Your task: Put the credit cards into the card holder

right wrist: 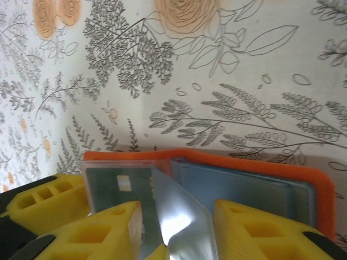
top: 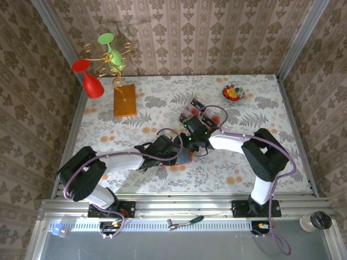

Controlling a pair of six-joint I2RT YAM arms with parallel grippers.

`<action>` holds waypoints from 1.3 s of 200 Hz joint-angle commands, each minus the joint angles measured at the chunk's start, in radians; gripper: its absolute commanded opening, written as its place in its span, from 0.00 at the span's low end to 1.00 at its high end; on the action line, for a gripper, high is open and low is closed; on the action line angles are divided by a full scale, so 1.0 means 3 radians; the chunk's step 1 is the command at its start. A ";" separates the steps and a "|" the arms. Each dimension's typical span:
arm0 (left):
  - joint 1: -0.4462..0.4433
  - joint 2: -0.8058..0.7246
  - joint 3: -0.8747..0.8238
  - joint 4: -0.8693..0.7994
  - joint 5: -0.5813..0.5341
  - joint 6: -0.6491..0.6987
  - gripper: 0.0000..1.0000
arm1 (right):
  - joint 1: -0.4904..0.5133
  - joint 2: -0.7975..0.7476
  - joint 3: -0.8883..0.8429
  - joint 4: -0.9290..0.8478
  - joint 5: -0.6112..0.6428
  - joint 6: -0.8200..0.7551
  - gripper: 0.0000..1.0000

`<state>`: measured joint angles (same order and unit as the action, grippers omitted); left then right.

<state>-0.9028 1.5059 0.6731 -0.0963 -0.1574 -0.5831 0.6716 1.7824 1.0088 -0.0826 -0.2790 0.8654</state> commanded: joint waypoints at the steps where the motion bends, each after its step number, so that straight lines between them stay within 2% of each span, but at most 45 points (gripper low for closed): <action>1: 0.0069 -0.0243 -0.0056 0.0004 -0.0030 0.0046 0.78 | -0.0015 -0.0115 -0.0013 0.0150 -0.0223 0.0129 0.41; 92: 0.0668 -0.1265 -0.0389 -0.0156 0.0215 0.0021 0.81 | 0.0271 -0.0293 -0.0125 0.0382 -0.0261 0.0449 0.69; 188: 0.0967 -0.1808 -0.0617 -0.0414 0.0293 0.0010 0.81 | 0.0485 0.0306 0.0025 0.0819 -0.0255 0.0889 0.71; 260: 0.1000 -0.1798 -0.0757 -0.0395 0.0356 -0.0009 0.81 | 0.0486 0.0369 -0.0141 0.1108 -0.0188 0.1093 0.70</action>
<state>-0.6075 0.9627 0.4717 -0.2310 -0.0685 -0.5758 0.8143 1.8809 0.9962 0.2214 -0.3416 1.1606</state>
